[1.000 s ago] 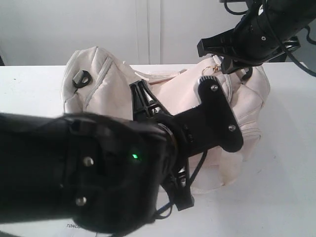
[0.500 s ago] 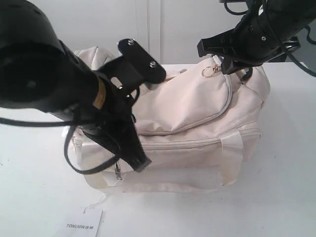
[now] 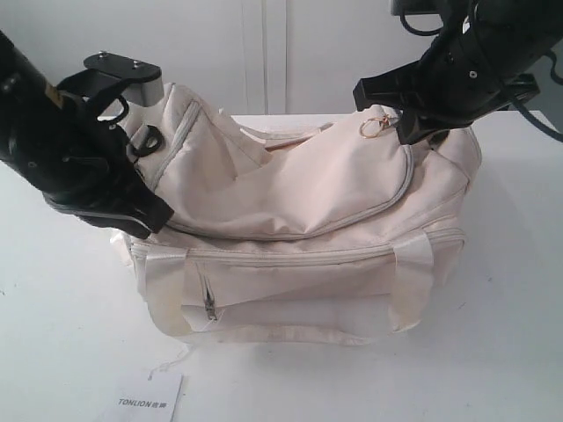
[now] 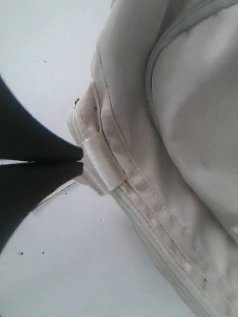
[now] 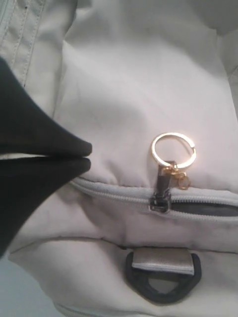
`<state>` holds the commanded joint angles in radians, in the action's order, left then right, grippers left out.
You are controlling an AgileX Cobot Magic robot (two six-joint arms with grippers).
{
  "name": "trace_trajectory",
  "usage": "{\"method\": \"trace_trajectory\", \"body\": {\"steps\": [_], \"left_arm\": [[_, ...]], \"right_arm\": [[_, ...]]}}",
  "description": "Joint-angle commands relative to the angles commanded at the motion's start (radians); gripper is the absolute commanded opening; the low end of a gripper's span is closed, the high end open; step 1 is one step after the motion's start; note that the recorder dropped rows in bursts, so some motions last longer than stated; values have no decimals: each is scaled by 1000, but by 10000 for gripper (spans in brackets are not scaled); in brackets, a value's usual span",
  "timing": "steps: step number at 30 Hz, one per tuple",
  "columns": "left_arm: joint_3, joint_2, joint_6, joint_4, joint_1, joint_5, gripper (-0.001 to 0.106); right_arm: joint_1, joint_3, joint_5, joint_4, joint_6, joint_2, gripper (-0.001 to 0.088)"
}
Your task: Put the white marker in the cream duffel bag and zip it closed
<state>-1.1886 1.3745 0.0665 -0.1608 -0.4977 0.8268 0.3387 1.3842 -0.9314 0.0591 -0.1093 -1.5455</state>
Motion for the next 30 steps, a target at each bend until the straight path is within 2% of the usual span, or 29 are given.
{"method": "trace_trajectory", "body": {"steps": [3,30], "left_arm": [[0,0,0,0,21,0,0],[0,0,0,21,21,-52,0]], "right_arm": [[0,0,0,0,0,0,0],[-4,0,-29,-3,17,0,0]]}}
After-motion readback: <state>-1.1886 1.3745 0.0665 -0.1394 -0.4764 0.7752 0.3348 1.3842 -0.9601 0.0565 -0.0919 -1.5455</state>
